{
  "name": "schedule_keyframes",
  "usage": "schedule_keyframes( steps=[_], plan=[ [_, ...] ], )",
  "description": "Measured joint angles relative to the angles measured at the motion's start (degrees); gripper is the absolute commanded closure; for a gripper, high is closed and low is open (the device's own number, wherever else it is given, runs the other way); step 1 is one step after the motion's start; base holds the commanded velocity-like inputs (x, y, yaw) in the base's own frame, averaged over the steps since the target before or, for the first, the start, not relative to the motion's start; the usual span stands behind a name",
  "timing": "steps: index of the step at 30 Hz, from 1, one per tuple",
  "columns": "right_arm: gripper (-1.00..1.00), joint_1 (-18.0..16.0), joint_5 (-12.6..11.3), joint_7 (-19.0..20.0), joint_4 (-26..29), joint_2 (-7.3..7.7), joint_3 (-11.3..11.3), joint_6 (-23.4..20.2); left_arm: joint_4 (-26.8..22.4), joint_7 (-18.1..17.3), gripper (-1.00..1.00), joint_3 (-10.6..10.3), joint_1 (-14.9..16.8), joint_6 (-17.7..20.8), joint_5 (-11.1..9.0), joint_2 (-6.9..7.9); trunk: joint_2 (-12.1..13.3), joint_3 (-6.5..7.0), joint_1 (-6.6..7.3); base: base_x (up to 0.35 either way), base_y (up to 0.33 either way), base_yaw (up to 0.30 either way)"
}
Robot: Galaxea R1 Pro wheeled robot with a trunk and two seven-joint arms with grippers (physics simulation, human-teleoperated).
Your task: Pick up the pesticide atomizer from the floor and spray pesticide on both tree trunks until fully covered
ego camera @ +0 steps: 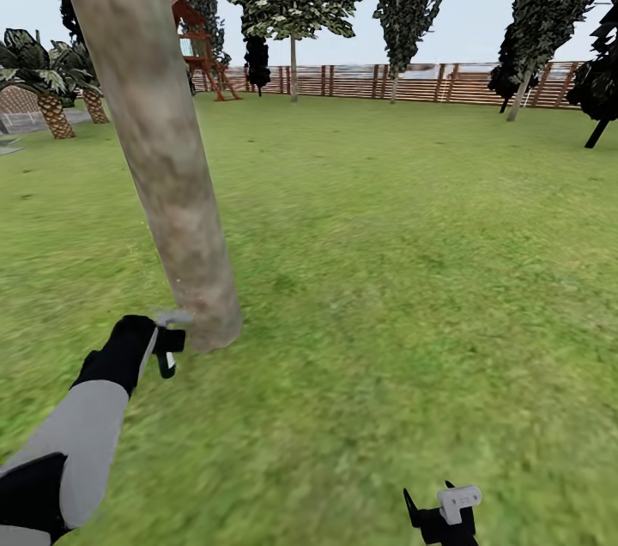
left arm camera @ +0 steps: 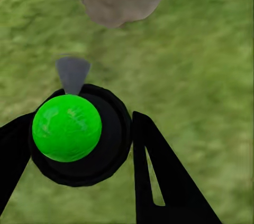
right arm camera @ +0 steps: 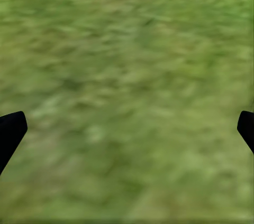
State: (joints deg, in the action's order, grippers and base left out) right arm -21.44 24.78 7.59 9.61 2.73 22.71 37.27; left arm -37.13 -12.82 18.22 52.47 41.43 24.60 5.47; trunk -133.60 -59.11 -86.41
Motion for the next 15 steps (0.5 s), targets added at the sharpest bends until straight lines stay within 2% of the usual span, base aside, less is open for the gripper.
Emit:
schedule_keyframes(
  steps=[1,3,5,7,10,11,12,13,15],
  plan=[
    [-1.0,0.0,0.0,0.0,0.0,0.0,0.0,0.0,0.0,-2.9,1.0,-0.1,0.7,0.4,0.5,2.33,0.0,0.0,0.0,0.0,0.0,0.0],
    [-1.0,0.0,0.0,0.0,0.0,0.0,0.0,0.0,0.2,-5.7,1.0,-1.2,1.1,0.9,-0.3,3.26,0.0,-0.01,-0.01,0.0,0.0,0.0],
    [-1.0,0.0,0.0,0.0,-0.1,-0.01,0.0,0.0,0.5,-6.8,1.0,-6.7,1.2,1.4,-0.8,2.71,0.0,-0.01,-0.01,0.0,0.0,0.0],
    [-1.0,0.0,0.1,0.0,-0.1,0.0,0.0,0.0,0.0,-7.8,1.0,-10.7,1.3,4.6,-0.8,1.05,0.0,-0.01,-0.01,0.0,0.0,0.0],
    [-1.0,0.0,0.1,0.0,-0.1,-0.02,0.0,0.0,-0.2,-8.1,1.0,-11.5,3.5,8.1,0.1,1.7,0.0,0.0,0.0,0.0,0.0,0.0],
    [-1.0,0.0,0.1,0.0,-0.1,-0.05,0.0,0.0,-0.2,-8.1,1.0,-11.4,4.5,8.6,-0.3,3.9,0.0,0.0,0.0,0.0,0.0,0.0],
    [-1.0,0.0,0.1,0.0,-0.1,-0.04,0.0,0.0,-0.2,-8.1,1.0,-11.4,4.9,8.5,1.0,5.27,0.0,-0.01,0.0,0.0,0.0,0.0],
    [-1.0,0.0,0.1,0.0,-0.1,-0.04,0.0,0.0,-0.2,-8.1,1.0,-11.4,5.5,8.7,0.2,6.56,0.0,-0.01,0.0,0.0,0.0,0.0],
    [-1.0,0.0,0.1,0.0,-0.1,-0.03,0.0,0.0,-0.2,-8.2,1.0,-11.6,6.2,8.9,-0.1,7.49,0.0,-0.01,0.0,0.043,0.026,0.0]
  ],
)
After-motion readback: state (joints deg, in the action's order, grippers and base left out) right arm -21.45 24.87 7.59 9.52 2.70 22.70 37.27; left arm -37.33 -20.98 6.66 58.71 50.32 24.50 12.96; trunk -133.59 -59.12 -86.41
